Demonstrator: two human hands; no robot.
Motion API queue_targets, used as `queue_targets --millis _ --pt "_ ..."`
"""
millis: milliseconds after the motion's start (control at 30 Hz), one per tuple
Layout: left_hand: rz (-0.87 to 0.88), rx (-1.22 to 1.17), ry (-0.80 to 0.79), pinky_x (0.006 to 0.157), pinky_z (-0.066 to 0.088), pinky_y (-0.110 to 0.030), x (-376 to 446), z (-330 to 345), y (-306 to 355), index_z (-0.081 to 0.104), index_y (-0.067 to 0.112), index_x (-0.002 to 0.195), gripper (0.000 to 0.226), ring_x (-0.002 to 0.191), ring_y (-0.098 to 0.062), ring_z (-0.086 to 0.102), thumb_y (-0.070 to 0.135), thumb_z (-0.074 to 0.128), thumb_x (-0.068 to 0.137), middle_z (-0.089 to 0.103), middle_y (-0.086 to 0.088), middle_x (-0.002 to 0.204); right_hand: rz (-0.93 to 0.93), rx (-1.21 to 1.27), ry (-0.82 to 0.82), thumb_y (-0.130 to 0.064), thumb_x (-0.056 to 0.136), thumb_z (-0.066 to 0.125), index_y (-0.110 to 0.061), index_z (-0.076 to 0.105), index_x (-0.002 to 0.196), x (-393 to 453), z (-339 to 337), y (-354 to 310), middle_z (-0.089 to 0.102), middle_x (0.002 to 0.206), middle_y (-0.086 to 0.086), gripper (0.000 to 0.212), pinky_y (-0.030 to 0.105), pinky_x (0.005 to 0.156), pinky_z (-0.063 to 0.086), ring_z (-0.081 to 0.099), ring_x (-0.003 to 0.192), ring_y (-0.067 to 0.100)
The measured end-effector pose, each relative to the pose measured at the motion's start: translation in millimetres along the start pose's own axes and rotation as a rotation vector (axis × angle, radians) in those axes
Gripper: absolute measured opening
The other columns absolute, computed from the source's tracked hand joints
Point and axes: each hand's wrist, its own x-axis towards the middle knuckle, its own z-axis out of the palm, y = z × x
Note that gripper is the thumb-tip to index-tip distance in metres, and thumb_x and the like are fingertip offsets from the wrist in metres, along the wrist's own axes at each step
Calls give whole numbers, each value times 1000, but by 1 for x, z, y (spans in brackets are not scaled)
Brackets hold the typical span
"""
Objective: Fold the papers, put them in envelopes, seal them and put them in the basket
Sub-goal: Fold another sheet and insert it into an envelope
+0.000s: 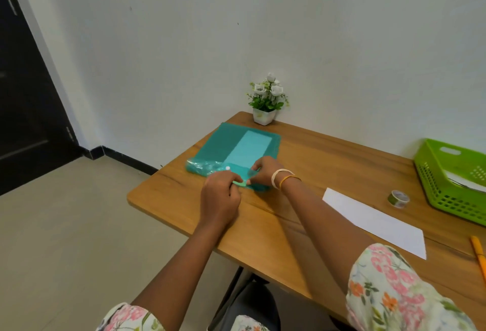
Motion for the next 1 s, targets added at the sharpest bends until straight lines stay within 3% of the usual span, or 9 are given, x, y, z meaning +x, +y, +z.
queue_targets --millis 100,167,267,400,533,633,733,900,1000 --pt "68 152 87 106 38 -46 -1 1 3 68 13 101 34 108 -20 57 -1 51 76 67 -3 105 -80 -95 112 -8 77 70 -22 57 89 -11 -17 23 63 104 5 23 28 76 46 59 95 24" --pt "51 214 103 114 27 -48 -2 2 4 66 13 110 38 121 -22 52 -3 53 78 64 -4 117 -170 -216 184 -1 77 58 -19 56 87 -27 -25 37 63 101 7 21 31 76 45 59 94 27" --pt "24 225 104 115 24 -48 -3 2 4 63 14 113 37 122 -22 52 -1 50 82 64 -2 117 -240 -379 182 0 76 54 -17 53 84 -50 -22 60 60 95 5 19 35 74 46 56 88 27" --pt "6 142 13 97 44 -43 0 4 3 67 13 105 28 105 -23 60 4 51 85 68 -5 109 -164 -361 83 -6 64 54 -22 44 70 -70 -13 80 61 93 -6 19 33 64 48 57 81 24" --pt "-78 130 -180 109 36 -43 1 7 -3 65 20 119 33 129 -20 48 26 62 87 56 -4 137 -160 -256 106 -14 60 47 -15 40 52 -74 -5 81 66 116 1 12 30 62 50 61 82 29" --pt "-257 28 -299 111 32 -50 8 2 -9 52 33 135 57 137 -21 38 39 69 81 39 0 151 -114 -144 223 -18 68 48 -17 40 54 -74 0 81 67 96 10 16 33 68 49 58 81 28" --pt "-285 160 -402 114 27 -48 12 5 -12 45 40 139 71 140 -21 32 48 72 74 32 3 154 -121 -179 291 -18 78 52 -18 43 59 -77 2 71 58 83 10 21 30 61 35 52 75 26" --pt "-337 145 -218 102 42 -36 13 14 -18 68 23 118 37 132 -21 46 37 70 84 59 -2 134 -126 -206 341 -23 78 54 -14 54 80 -73 5 64 60 88 8 10 29 62 38 55 79 25" --pt "-332 136 -179 93 46 -33 11 14 -14 73 20 109 25 127 -21 51 34 62 91 69 -1 118 -156 -282 297 -30 82 57 -16 51 104 -68 7 64 55 103 7 27 30 70 41 55 93 26"
